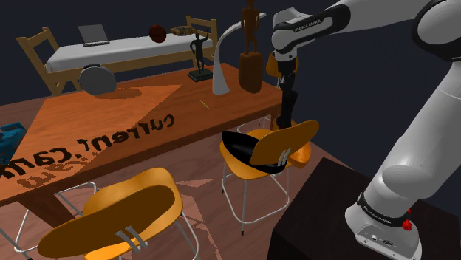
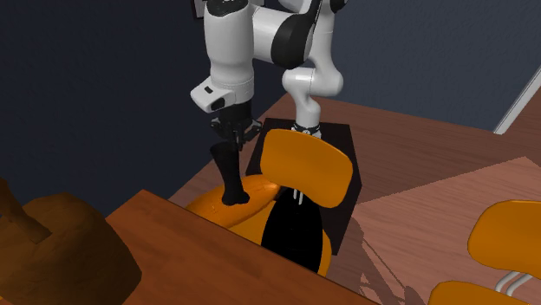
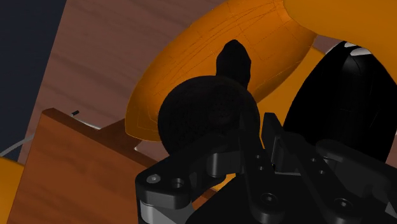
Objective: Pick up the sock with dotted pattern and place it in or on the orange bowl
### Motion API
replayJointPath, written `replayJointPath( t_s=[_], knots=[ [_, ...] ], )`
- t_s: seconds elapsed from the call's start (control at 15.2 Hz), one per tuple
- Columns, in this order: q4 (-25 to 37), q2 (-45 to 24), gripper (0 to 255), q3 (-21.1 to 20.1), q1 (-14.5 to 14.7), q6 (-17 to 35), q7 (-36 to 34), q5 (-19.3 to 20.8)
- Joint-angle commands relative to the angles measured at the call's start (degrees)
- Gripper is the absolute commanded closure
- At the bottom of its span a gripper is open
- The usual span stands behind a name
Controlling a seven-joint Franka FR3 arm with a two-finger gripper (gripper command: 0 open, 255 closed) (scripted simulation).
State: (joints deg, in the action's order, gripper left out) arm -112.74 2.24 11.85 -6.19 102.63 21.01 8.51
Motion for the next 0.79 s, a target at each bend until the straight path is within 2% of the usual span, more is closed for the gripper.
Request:
replayJointPath(
  t_s=[0.0,0.26,0.33,0.66,0.73],
  knots=[
    [-0.02,-0.01,255,0.00,0.00,0.09,0.00,0.00],
    [-0.02,-0.01,255,0.00,0.00,0.09,0.00,0.00],
    [-0.01,0.00,0,0.01,-0.01,0.08,0.00,0.00],
    [-0.01,0.00,0,0.01,-0.01,0.08,0.00,0.00],
    [1.89,-0.01,0,-0.12,0.11,-1.83,0.05,-0.10]
  ],
)
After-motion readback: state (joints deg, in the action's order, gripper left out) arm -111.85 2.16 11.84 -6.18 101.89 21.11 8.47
